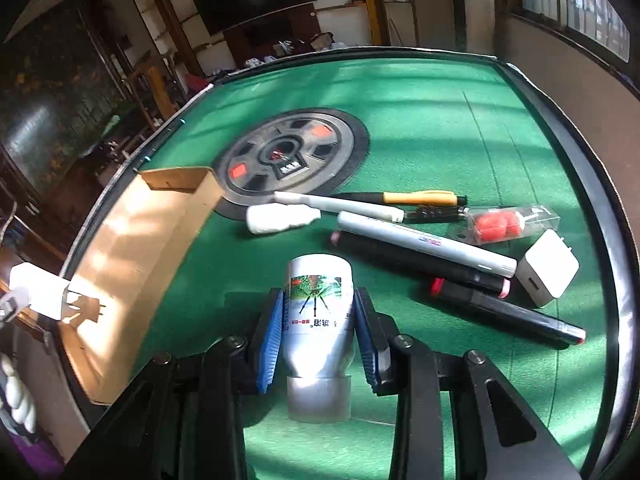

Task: Organize rigid objects
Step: 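Carry the charger into the box with the left tool while the right tool grasps and places the pill bottle, then open both tools and withdraw them from the box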

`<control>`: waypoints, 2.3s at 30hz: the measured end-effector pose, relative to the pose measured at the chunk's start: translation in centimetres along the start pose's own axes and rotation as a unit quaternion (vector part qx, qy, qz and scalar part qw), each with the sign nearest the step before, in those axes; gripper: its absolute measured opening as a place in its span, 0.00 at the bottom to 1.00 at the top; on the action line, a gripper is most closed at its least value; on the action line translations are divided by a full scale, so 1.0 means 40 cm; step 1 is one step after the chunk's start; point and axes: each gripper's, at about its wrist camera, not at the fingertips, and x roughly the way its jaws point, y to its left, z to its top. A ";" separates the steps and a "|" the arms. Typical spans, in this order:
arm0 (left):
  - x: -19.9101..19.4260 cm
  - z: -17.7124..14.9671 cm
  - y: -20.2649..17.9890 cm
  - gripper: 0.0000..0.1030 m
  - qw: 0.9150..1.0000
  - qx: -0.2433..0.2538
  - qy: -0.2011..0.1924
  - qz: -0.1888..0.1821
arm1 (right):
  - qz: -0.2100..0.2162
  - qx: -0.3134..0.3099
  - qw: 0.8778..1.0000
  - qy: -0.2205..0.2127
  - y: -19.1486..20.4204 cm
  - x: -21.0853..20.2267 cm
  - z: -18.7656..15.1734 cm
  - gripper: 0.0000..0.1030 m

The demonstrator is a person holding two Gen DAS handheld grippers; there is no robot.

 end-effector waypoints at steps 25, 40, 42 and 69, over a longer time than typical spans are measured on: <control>0.371 0.175 0.254 0.49 0.982 -0.151 0.105 -0.042 | 0.030 0.044 0.996 0.066 0.298 0.353 0.190 0.34; 0.303 0.074 0.305 0.70 0.970 -0.233 0.046 -0.058 | -0.011 0.046 0.999 -0.026 0.161 0.142 0.137 0.52; 0.293 0.063 0.308 0.70 0.967 -0.244 0.040 -0.054 | -0.007 0.074 0.997 -0.029 0.100 0.112 0.115 0.52; 0.143 -0.068 -0.115 0.85 0.994 -0.059 0.044 -0.086 | -0.166 0.220 0.960 -0.053 -0.464 -0.060 -0.057 0.56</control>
